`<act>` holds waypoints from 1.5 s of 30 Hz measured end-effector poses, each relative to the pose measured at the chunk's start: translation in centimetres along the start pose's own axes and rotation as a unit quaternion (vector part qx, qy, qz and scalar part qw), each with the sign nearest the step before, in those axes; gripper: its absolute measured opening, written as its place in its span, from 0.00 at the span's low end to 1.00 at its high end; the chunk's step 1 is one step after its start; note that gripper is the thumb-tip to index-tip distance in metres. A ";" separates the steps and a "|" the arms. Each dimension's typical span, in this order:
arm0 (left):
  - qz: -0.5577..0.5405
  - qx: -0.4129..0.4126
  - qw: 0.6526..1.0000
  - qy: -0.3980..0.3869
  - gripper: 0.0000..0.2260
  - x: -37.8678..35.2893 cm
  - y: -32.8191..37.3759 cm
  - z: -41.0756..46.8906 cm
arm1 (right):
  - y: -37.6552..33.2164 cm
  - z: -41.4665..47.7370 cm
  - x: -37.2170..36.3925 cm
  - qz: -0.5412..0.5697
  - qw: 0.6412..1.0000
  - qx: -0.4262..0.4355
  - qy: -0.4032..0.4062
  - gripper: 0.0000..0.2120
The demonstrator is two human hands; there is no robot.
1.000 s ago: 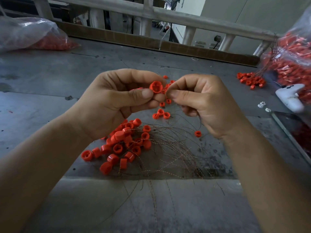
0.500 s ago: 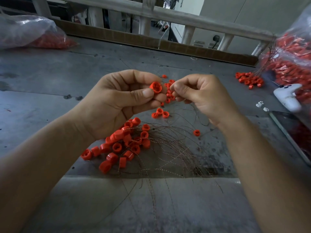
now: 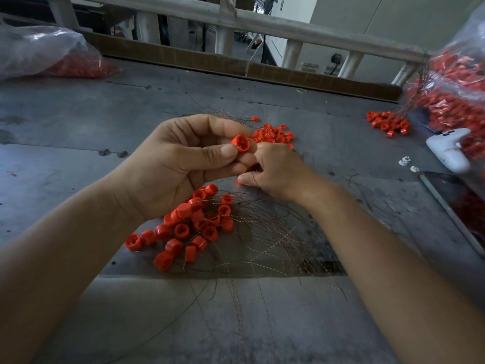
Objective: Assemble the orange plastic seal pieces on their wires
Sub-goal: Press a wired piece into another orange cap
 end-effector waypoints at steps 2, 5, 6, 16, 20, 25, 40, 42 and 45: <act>0.003 0.001 1.000 0.002 0.08 0.0 0.0 0.0 | 0.1 -0.1 -0.3 -0.005 1.000 -0.009 -0.019 0.18; 0.006 0.005 1.000 0.008 0.08 0.1 -0.1 0.0 | 0.4 -0.1 0.4 0.073 0.997 -0.018 0.006 0.07; 0.007 0.006 1.000 0.011 0.08 0.1 0.0 0.0 | 0.7 -0.1 1.1 0.118 0.992 -0.029 0.035 0.09; 0.032 0.047 0.996 0.064 0.09 1.0 -0.8 0.2 | -0.1 -1.9 3.6 0.440 0.894 -0.031 0.081 0.06; 0.039 0.053 0.995 0.075 0.09 1.1 -0.9 0.2 | -0.7 -2.2 3.6 0.421 0.904 -0.027 0.070 0.07; 0.044 0.056 0.993 0.089 0.09 1.2 -0.9 0.2 | -0.6 -2.4 3.2 0.470 0.879 -0.047 0.057 0.08; 0.065 0.039 0.992 0.102 0.09 1.2 -0.6 0.1 | -1.8 -2.7 3.2 0.419 0.907 -0.016 0.047 0.09; 0.070 0.037 0.991 0.110 0.10 1.3 -0.5 0.1 | -1.9 -2.7 3.2 0.397 0.916 -0.012 0.057 0.09; 0.078 0.035 0.990 0.115 0.10 1.4 -0.4 0.1 | -2.1 -2.6 3.2 0.366 0.928 0.002 0.074 0.09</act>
Point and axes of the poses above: each hand's wrist, its own z-axis towards the middle knuckle, its own x-axis out of the back of the hand, y = z × x, the point moved 7 cm from there along z, towards the middle knuckle, and after that the axes turned 4 degrees about z, right-handed, at the moved point
